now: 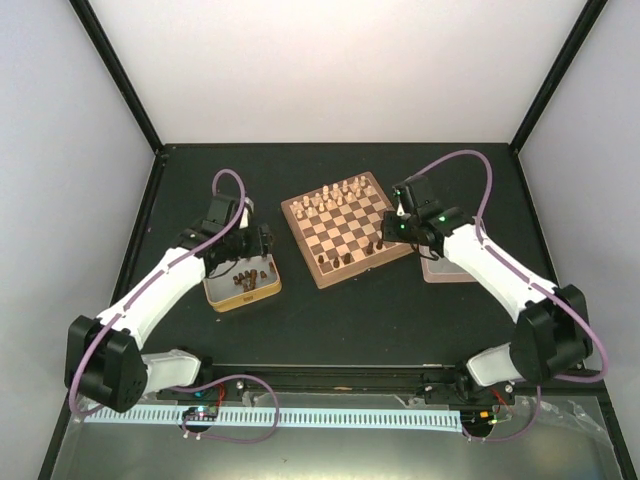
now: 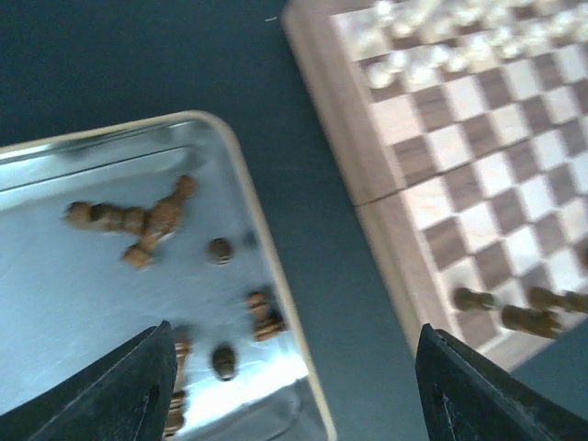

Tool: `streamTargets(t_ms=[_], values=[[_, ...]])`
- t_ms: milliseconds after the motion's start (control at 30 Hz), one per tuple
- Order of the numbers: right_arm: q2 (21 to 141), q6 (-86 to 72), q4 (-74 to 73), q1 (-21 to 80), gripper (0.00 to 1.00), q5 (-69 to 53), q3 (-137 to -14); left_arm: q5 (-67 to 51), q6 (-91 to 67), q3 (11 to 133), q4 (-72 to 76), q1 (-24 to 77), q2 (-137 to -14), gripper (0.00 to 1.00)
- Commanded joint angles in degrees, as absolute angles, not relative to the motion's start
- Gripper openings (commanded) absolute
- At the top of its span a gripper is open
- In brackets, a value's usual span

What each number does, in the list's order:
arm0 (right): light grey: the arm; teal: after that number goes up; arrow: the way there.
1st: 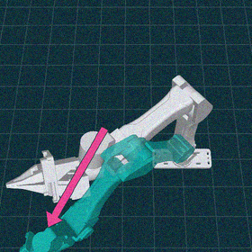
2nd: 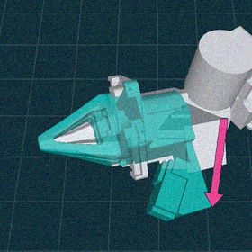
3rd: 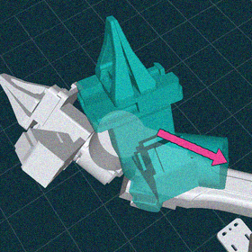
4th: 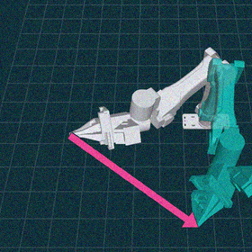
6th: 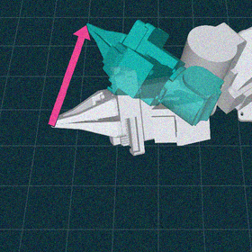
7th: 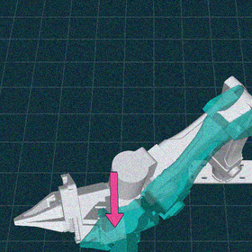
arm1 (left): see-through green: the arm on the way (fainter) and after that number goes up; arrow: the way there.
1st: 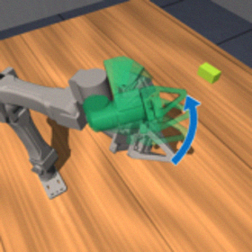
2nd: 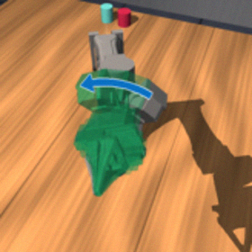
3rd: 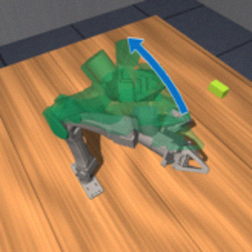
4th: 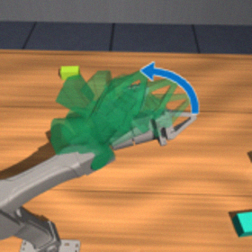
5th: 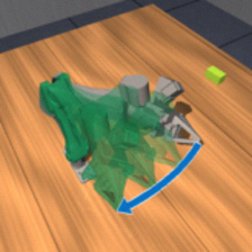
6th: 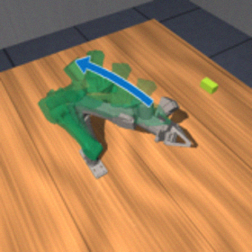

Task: Set up the chess pieces on the board
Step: Place the chess piece on the chessboard, then pick up the chess piece from the storage box.

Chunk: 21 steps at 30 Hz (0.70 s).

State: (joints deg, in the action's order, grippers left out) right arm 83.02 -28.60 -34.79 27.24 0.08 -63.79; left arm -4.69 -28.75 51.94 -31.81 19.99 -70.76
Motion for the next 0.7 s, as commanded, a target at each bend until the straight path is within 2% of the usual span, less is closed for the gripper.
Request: streamTargets(t_ms=[0,100,333,500,667], values=[[80.5,-29.3,-32.6,27.3,0.35,0.4,-62.3,1.9,-30.9,49.4,-34.3,17.6,-71.0,0.73],[80.3,-29.6,-32.6,27.3,0.34,-0.6,-61.7,2.5,-31.1,48.3,-34.1,16.3,-72.9,0.7],[79.9,-30.2,-31.6,27.3,0.33,-2.3,-59.6,-5.8,-27.4,48.3,-27.8,13.7,-80.5,0.48],[79.6,-30.2,-31.8,27.3,0.33,-2.3,-59.1,-12.5,-29.4,47.4,-21.8,13.7,-83.1,0.44],[79.8,-30.1,-31.7,27.3,0.33,-3.0,-59.2,-9.8,-31.0,48.3,-20.7,13.7,-86.8,0.34]])
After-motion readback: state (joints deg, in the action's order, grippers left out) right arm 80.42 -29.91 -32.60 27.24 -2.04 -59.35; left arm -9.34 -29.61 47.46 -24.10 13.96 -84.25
